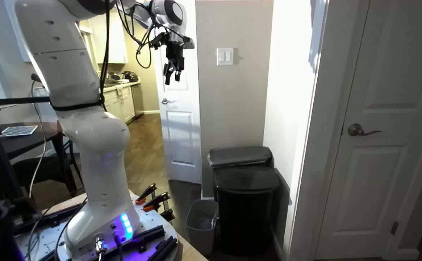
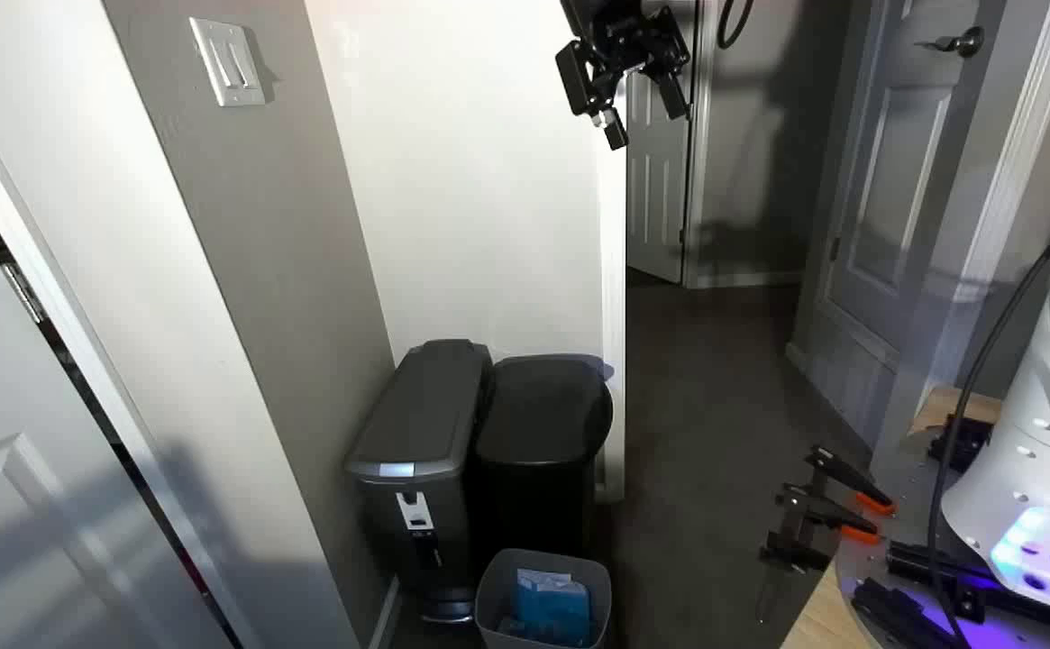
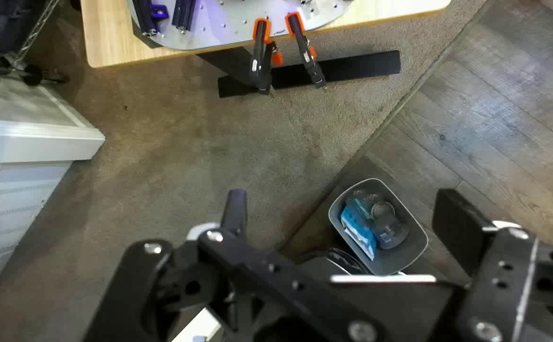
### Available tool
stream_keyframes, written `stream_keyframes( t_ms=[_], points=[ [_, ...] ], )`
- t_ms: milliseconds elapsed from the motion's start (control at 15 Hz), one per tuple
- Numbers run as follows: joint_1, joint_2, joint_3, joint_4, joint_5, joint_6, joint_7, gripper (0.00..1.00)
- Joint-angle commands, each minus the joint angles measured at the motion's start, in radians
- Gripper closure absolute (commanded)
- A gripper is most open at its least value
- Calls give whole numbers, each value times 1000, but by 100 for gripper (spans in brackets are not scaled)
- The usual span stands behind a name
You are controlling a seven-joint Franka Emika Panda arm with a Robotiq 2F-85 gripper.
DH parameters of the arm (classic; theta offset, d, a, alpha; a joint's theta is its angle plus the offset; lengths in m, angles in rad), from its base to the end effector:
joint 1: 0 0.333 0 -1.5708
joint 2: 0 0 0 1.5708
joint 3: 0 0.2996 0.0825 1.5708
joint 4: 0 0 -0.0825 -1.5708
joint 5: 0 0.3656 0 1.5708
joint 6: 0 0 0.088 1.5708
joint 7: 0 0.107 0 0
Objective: Open the black bin.
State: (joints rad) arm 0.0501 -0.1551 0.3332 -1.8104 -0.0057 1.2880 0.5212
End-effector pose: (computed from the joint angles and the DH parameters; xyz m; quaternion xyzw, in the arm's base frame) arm 0.4160 0.1774 0.5576 0.9792 -0.0745 -0.1560 0.1062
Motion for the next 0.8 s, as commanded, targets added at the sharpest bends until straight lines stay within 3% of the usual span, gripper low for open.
stream_keyframes(
  t_ms=[0,600,733],
  points=[
    [40,4,-36,3,-4,-3,5,0],
    [40,4,-36,3,-4,-3,5,0],
    [39,-14,-49,-36,4,46,-13,0]
  ],
)
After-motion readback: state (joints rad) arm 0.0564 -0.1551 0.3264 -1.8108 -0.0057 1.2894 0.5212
